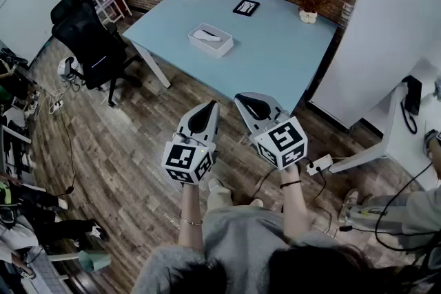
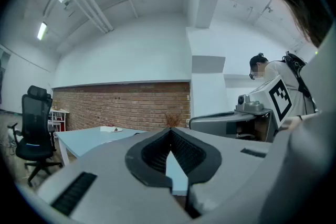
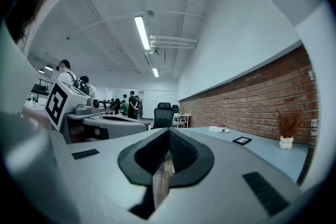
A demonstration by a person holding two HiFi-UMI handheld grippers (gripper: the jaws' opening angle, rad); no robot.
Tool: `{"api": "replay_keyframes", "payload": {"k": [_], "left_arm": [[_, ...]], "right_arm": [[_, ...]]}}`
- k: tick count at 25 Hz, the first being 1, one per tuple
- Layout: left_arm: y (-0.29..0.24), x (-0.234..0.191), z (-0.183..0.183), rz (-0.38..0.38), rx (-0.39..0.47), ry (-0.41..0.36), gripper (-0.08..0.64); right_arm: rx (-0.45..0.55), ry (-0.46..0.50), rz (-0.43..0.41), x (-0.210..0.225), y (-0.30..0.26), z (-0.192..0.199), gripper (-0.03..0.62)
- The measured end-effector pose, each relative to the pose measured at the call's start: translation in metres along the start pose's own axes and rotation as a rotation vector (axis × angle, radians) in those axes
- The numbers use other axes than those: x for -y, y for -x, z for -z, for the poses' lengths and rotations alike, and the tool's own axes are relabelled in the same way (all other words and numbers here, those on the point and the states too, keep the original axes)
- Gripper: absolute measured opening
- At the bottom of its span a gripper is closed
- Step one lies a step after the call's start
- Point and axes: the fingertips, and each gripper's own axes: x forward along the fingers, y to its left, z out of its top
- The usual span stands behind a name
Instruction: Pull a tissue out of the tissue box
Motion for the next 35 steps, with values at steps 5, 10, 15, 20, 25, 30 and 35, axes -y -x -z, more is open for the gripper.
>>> {"api": "replay_keyframes", "payload": {"k": [5, 10, 15, 20, 25, 30, 35], "left_arm": [[-0.005, -0.004, 0.001, -0.006, -0.004, 0.008, 0.003], [-0.013, -0.011, 0.003, -0.011, -0.008, 0.011, 0.003], [-0.024, -0.017, 0.007, -0.003, -0.019, 0.022, 0.003], [-0.031, -0.039, 0.011, 0.012, -0.029, 0.039, 0.003], [-0.050, -0.070, 0.013, 0.033, -0.022, 0.074, 0.003], [-0.065, -0.094, 0.015, 0.067, -0.024, 0.085, 0.003], [-0.069, -0.120, 0.016, 0.090, -0.031, 0.084, 0.003]], "right_arm": [[-0.002, 0.002, -0.013, 0.003, -0.006, -0.001, 0.000], [-0.009, 0.001, -0.007, 0.013, -0.013, 0.002, 0.000], [0.000, -0.063, -0.020, 0.022, -0.022, 0.004, 0.000], [-0.001, -0.090, -0.015, 0.024, -0.047, 0.008, 0.000], [-0.001, -0.116, -0.026, 0.027, -0.080, 0.007, 0.000], [-0.005, -0.126, 0.007, 0.041, -0.103, 0.007, 0.000], [0.004, -0.138, 0.024, 0.044, -0.129, 0.006, 0.000]]}}
